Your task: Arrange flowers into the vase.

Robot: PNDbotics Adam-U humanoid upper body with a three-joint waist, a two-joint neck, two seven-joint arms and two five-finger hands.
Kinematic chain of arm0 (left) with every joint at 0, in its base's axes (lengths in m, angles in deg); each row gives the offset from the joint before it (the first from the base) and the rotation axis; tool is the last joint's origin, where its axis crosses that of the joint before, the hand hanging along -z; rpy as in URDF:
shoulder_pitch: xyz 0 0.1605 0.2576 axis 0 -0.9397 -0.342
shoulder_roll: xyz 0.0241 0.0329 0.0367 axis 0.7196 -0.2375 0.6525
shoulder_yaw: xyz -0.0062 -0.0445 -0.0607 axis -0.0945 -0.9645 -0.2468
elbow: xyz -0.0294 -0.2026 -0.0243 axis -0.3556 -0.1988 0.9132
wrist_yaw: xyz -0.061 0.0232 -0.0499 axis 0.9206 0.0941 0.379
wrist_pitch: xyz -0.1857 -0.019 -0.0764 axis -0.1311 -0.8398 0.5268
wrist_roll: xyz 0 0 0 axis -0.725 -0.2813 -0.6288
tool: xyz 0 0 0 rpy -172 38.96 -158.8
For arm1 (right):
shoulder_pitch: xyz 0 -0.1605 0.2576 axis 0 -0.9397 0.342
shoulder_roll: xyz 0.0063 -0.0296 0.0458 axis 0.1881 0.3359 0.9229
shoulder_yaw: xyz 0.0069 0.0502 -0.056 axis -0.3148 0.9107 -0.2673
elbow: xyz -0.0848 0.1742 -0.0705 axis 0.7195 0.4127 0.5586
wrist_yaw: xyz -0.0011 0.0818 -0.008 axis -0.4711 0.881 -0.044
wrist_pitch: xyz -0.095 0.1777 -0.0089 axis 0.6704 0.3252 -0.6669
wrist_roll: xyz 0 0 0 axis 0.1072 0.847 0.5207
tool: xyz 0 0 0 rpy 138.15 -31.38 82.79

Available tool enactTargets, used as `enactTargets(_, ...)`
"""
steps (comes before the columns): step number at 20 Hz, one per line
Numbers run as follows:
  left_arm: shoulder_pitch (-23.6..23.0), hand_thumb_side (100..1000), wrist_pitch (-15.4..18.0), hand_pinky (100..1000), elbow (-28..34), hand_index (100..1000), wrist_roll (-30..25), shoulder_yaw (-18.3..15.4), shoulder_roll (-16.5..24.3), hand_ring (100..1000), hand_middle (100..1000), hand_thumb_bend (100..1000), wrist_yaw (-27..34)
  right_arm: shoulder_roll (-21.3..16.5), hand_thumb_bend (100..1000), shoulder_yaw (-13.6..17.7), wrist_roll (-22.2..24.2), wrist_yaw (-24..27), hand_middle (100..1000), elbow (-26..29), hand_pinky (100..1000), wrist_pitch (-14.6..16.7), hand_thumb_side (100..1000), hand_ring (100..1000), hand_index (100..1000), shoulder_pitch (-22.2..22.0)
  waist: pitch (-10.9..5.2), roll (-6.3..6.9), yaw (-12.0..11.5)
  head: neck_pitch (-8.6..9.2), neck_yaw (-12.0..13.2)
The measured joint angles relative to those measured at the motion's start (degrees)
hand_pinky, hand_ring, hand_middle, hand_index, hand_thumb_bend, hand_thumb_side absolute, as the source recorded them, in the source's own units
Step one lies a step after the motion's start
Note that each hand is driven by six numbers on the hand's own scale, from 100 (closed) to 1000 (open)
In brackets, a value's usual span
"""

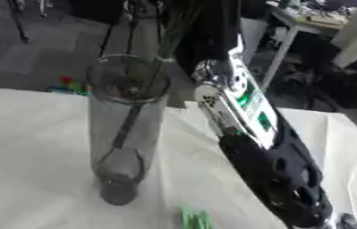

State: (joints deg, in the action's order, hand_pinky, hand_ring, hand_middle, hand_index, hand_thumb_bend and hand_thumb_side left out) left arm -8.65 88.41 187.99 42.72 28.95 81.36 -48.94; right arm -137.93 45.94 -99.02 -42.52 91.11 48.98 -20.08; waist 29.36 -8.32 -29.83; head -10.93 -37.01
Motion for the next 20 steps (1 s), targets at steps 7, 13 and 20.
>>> enactTargets(7,0.02,1000,0.06,739,0.0,937,-0.21,0.29,0.0,799,887,100,0.22,-0.58,100,-0.6,1.89,-1.64,398,-2.28,544,-0.05,851,592,241,0.85,0.0,-0.32,-0.3,0.54,-0.43)
enactTargets(13,0.02,1000,0.05,738,0.0,937,-0.22,0.29,0.0,799,887,100,0.36,-1.08,100,-0.55,4.72,-6.13,525,-2.47,700,0.92,907,711,381,-0.12,0.0,-0.48,-0.14,0.99,-0.46)
enactTargets(20,0.02,1000,0.01,738,0.0,937,-0.26,0.29,-0.01,799,887,100,0.42,-1.45,100,-0.5,8.35,-11.79,587,-1.77,776,2.33,938,773,468,-0.71,0.0,-0.47,0.2,1.01,-0.53)
